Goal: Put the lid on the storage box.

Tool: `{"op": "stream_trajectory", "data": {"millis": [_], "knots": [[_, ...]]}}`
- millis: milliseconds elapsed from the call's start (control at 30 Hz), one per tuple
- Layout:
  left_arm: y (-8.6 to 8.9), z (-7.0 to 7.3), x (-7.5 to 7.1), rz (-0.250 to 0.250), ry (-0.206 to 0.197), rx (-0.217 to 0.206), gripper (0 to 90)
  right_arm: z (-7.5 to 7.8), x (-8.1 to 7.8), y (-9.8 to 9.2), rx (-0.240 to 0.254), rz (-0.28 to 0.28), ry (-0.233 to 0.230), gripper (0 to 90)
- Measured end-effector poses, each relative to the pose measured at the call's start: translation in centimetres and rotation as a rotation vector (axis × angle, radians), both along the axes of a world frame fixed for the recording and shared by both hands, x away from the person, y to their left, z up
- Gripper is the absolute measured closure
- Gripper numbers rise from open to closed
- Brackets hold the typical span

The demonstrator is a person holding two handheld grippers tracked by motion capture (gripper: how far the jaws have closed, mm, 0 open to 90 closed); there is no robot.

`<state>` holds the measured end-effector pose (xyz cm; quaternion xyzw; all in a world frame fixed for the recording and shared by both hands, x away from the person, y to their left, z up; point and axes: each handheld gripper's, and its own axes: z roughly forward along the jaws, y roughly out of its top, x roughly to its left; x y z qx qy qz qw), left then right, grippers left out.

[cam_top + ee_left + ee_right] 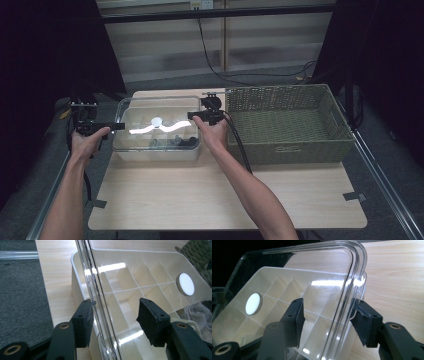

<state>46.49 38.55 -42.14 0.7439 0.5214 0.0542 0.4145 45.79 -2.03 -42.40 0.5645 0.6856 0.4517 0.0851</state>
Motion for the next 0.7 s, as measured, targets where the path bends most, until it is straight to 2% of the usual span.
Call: {"op": "stream_trajectory", "data": {"millis": [167, 467, 567, 700], "knots": [[0.1, -0.4, 0.1, -0.007, 0.012, 0.017, 46.0, -0.6, 0.3, 0.1, -0.014, -0.016, 0.020, 43.7], [0.3, -1.2, 0.3, -0.002, 0.036, -0.009, 45.1, -1.4, 0.5, 0.2, -0.042, -0.027, 0.033, 43.5], [-0.1, -1.1, 0.4, -0.015, 0.054, 0.027, 40.1, -1.5, 0.5, 0.2, -0.050, -0.030, 0.033, 43.4], [-0.1, -1.5, 0.4, -0.004, 0.053, 0.001, 39.8, -1.7, 0.5, 0.3, -0.057, -0.035, 0.035, 43.5]]}}
